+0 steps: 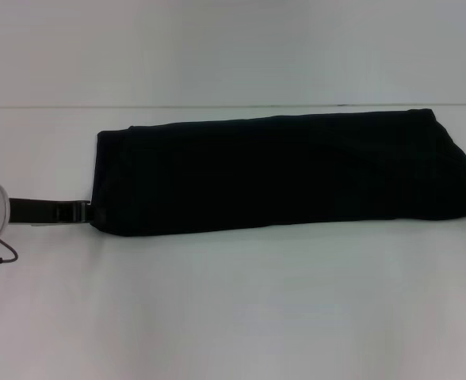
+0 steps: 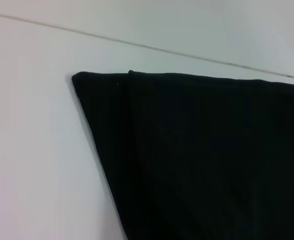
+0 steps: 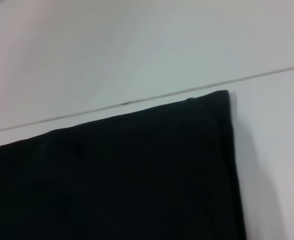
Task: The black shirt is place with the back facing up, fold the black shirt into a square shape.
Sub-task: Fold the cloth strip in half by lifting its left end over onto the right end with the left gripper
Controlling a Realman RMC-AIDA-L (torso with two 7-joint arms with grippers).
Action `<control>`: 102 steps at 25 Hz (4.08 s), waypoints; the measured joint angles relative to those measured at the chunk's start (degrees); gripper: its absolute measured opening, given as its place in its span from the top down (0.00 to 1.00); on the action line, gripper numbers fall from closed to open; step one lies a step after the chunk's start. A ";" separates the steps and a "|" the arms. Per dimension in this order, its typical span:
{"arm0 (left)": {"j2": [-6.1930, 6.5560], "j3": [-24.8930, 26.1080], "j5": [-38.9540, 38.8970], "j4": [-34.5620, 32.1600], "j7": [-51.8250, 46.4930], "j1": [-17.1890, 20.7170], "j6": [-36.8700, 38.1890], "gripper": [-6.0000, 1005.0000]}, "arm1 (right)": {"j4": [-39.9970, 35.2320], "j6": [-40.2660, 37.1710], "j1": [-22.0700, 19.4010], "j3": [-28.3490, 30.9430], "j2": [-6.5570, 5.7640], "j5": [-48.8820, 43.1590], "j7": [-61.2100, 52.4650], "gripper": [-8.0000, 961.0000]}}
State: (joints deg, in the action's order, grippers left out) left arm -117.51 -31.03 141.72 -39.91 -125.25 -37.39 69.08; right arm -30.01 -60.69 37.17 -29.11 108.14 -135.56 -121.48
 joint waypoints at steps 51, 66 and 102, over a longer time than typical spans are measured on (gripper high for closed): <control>-0.18 0.76 0.02 -2.81 0.19 2.23 0.92 0.99 | -0.41 -1.39 -4.06 1.15 0.31 0.70 2.50 0.98; -0.11 6.16 -1.17 -6.90 -0.58 3.47 6.81 0.89 | -8.69 -13.66 -5.31 10.92 2.03 5.69 7.72 0.76; 2.04 11.10 -5.13 7.85 -32.52 1.56 14.10 0.12 | -8.56 -32.51 -0.20 0.11 3.37 18.22 27.30 0.02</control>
State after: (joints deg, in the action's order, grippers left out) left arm -115.47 -19.92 136.58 -32.06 -157.77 -35.83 83.17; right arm -38.57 -93.20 36.97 -29.00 111.51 -117.34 -94.18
